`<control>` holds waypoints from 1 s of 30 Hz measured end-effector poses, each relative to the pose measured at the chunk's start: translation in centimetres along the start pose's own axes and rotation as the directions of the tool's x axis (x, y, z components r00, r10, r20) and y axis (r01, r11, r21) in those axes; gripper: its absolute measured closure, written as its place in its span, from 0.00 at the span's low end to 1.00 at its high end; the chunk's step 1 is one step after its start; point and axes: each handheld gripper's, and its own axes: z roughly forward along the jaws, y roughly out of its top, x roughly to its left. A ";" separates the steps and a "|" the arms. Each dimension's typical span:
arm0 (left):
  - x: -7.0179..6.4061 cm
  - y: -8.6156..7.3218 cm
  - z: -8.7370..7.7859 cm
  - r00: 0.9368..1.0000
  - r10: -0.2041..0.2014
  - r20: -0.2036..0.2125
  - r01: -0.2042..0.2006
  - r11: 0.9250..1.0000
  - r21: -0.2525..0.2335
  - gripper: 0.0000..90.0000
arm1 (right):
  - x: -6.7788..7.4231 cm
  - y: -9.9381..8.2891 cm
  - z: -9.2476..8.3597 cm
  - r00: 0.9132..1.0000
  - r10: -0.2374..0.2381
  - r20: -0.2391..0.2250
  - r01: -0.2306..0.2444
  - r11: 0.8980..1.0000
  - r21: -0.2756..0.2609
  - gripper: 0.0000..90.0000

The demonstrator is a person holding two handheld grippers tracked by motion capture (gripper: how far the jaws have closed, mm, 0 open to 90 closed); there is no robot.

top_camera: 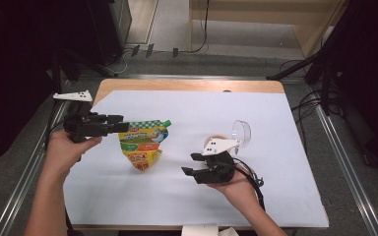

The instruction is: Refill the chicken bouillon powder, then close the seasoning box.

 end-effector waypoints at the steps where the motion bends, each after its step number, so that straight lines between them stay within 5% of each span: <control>1: 0.1 0.0 -0.3 1.000 -0.002 -0.004 0.002 1.000 -0.004 0.53 | 0.0 0.0 0.0 1.000 0.001 -0.002 -0.001 1.000 0.003 0.51; 15: 2.5 -1.4 -1.6 0.997 -0.051 -0.063 0.050 0.999 -0.016 0.50 | 0.0 0.5 -0.5 1.000 0.018 -0.014 -0.017 1.000 0.007 0.51; 21: 3.1 -2.0 -0.8 0.995 -0.043 -0.094 0.043 0.999 -0.002 0.49 | -0.3 0.9 -1.3 1.000 0.021 -0.014 -0.021 1.000 -0.007 0.51; 30: 4.0 -2.8 1.2 0.996 -0.048 -0.081 0.050 0.998 0.028 0.47 | -0.9 2.2 -3.3 0.999 0.033 -0.010 -0.034 0.999 -0.014 0.52</control>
